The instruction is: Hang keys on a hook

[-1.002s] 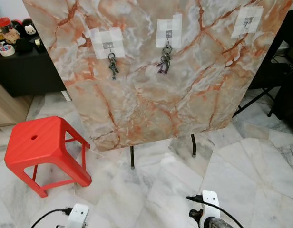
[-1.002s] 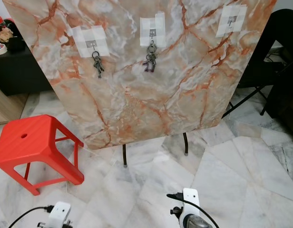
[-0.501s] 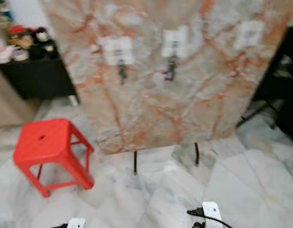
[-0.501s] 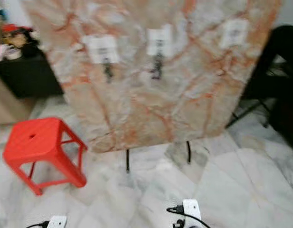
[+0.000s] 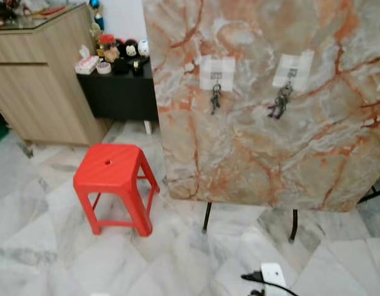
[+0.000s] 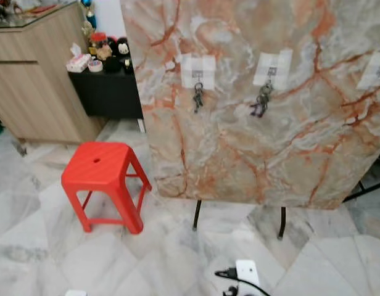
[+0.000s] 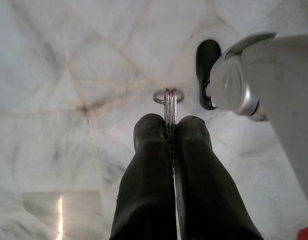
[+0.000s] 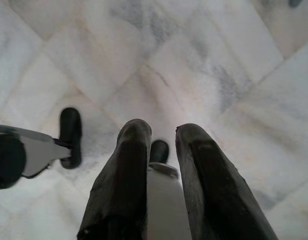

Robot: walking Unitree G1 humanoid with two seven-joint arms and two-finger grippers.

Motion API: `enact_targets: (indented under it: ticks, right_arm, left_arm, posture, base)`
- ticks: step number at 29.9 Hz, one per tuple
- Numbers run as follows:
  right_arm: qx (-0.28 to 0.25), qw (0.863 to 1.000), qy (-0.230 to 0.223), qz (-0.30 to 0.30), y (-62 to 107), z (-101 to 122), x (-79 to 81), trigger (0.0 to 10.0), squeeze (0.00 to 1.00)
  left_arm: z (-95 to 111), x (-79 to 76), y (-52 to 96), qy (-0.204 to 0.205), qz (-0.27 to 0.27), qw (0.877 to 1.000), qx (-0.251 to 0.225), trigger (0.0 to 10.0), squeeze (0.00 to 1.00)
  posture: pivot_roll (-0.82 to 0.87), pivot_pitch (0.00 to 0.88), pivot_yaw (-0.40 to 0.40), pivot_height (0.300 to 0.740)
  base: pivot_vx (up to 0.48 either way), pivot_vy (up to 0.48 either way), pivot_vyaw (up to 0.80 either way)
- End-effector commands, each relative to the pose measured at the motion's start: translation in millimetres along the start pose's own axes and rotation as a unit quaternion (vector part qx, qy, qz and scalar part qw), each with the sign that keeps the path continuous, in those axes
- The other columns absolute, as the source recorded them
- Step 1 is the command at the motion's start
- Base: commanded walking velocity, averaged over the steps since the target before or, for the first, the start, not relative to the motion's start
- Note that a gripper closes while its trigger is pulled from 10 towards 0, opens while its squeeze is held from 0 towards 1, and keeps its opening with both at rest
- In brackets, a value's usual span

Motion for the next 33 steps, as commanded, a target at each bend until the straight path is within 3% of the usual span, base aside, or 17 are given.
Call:
enact_targets:
  ticks: [1, 20, 33]
  right_arm:
    - [0.011, 1.000, -0.002, -0.005, 1.0, -6.8, -5.5, 10.0, 0.00]
    - [0.016, 1.000, -0.008, -0.005, 1.7, -11.3, -8.0, 10.0, 0.00]
    - [0.013, 1.000, -0.012, -0.004, 1.2, -8.9, -5.6, 10.0, 0.00]
  left_arm:
    - [-5.3, -2.1, 0.2, -0.003, -0.001, 1.000, 0.006, 10.0, 0.00]
    - [-9.1, -7.1, 0.3, -0.005, -0.010, 1.000, 0.007, 10.0, 0.00]
    - [-6.4, -8.9, -0.1, -0.018, -0.009, 1.000, 0.002, 10.0, 0.00]
  posture:
    - [0.00, 0.000, 0.001, 0.740]
    - [0.00, 0.000, -0.004, 0.740]
    - [0.01, 0.012, 0.000, 0.740]
  base:
    - [0.289, 0.000, 0.00]
    - [0.296, 0.000, 0.00]
    - [0.000, 0.000, 0.00]
Point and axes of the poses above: a point about 5 cm out from each wrist's last joint towards the gripper, its own y axis pointing back from the gripper into the wrist, its own z axis along the axis of the wrist's last joint, x = y × z, the point moved 3 cm from there along -y, pointing out of the wrist towards the gripper, and after that the axes turned 4 degrees about -y, right-handed, at the moved point
